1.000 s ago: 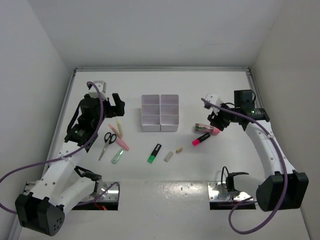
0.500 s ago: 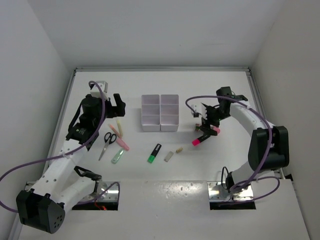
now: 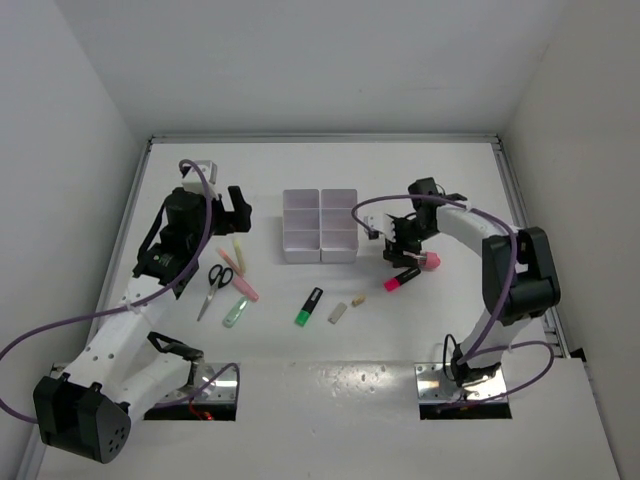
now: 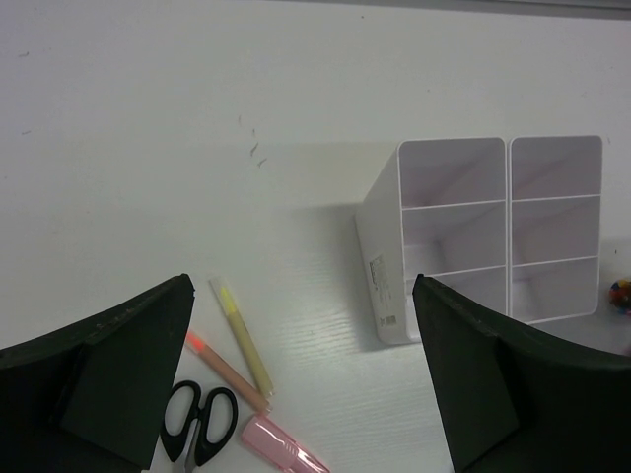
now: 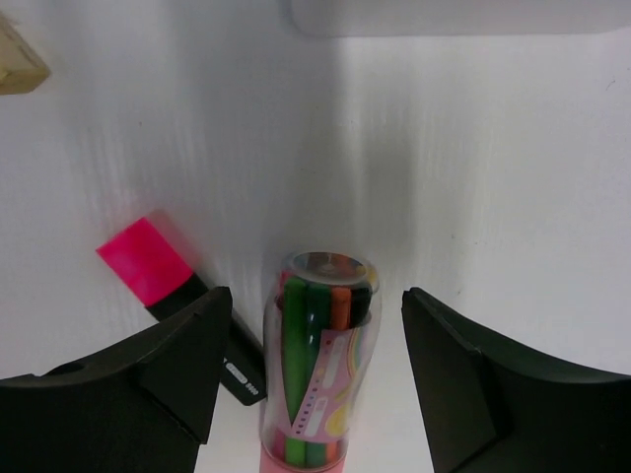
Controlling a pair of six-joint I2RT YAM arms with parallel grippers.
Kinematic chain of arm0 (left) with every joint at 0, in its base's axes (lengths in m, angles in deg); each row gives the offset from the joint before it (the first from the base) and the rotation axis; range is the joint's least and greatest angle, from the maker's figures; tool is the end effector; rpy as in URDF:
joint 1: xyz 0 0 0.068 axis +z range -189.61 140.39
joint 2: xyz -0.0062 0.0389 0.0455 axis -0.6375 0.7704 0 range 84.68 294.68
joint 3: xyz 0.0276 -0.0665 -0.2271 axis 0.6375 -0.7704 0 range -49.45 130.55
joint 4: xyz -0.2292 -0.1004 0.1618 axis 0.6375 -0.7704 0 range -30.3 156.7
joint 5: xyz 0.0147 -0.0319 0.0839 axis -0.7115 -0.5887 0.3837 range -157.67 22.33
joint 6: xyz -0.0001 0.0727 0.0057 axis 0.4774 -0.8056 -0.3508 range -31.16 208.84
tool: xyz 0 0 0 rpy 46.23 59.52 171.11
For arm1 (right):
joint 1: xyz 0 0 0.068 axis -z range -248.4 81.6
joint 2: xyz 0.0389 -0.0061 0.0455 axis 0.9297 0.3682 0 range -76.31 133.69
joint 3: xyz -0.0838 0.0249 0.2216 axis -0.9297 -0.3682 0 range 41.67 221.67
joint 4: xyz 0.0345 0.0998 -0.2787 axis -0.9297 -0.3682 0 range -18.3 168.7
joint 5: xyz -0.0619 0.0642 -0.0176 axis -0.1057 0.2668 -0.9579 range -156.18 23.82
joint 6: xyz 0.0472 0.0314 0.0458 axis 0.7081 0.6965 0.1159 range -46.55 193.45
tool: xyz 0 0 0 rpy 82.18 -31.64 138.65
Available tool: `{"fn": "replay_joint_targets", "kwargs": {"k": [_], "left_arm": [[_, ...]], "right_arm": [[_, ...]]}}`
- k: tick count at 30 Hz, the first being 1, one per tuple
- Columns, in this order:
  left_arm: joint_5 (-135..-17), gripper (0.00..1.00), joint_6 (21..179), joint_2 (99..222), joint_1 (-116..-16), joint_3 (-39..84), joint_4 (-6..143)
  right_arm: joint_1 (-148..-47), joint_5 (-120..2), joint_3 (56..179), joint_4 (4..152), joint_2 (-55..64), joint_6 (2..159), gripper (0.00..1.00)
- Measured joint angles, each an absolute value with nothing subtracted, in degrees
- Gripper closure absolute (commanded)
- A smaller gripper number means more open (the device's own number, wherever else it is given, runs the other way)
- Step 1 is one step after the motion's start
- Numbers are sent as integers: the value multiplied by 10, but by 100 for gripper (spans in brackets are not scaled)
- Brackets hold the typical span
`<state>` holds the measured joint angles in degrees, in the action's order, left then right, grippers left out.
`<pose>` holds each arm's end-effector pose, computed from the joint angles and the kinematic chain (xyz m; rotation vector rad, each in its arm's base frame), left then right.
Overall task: Sort the stationery into containers
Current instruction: Pick up the stationery from the center of the board, then place the stationery in the storage box.
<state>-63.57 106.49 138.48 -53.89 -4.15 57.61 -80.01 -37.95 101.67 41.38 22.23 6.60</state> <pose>0.2946 -0.0706 0.2743 -0.1051 1.8860 -0.3152 0.3315 0.0975 0.0858 -1.7496 2.0115 0.4405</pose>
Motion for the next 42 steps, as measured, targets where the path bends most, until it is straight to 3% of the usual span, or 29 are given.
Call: {"fn": "replay_joint_targets", "kwargs": {"k": [14, 17, 18, 23, 24, 30, 34, 38, 42], "left_arm": [[-636, 1, 1065, 1385, -539, -42, 570], [-636, 1, 1065, 1385, -539, -42, 570], [-636, 1, 1065, 1385, -539, -42, 570], [-634, 1, 1065, 1385, -539, -42, 569], [-634, 1, 1065, 1385, -539, -42, 569], [-634, 1, 1065, 1389, -539, -42, 569], [-636, 1, 1065, 1397, -539, -42, 569], [-637, 1, 1063, 1402, -539, -42, 569], [-645, 1, 1062, 1402, -539, -42, 569]], "right_arm": [[-834, -507, 987, 502, 258, 125, 30], [-839, -518, 987, 502, 259, 135, 50], [-839, -522, 987, 502, 260, 137, 63], [-844, -535, 1002, 490, 269, 144, 97], [-844, -537, 1006, 486, 271, 146, 100], [-839, -485, 1052, 427, 230, 206, 100], [-837, -392, 1155, 399, 166, 273, 100], [-844, -310, 1182, 492, 106, 377, 100], [-849, -258, 1199, 645, 122, 526, 100]]}}
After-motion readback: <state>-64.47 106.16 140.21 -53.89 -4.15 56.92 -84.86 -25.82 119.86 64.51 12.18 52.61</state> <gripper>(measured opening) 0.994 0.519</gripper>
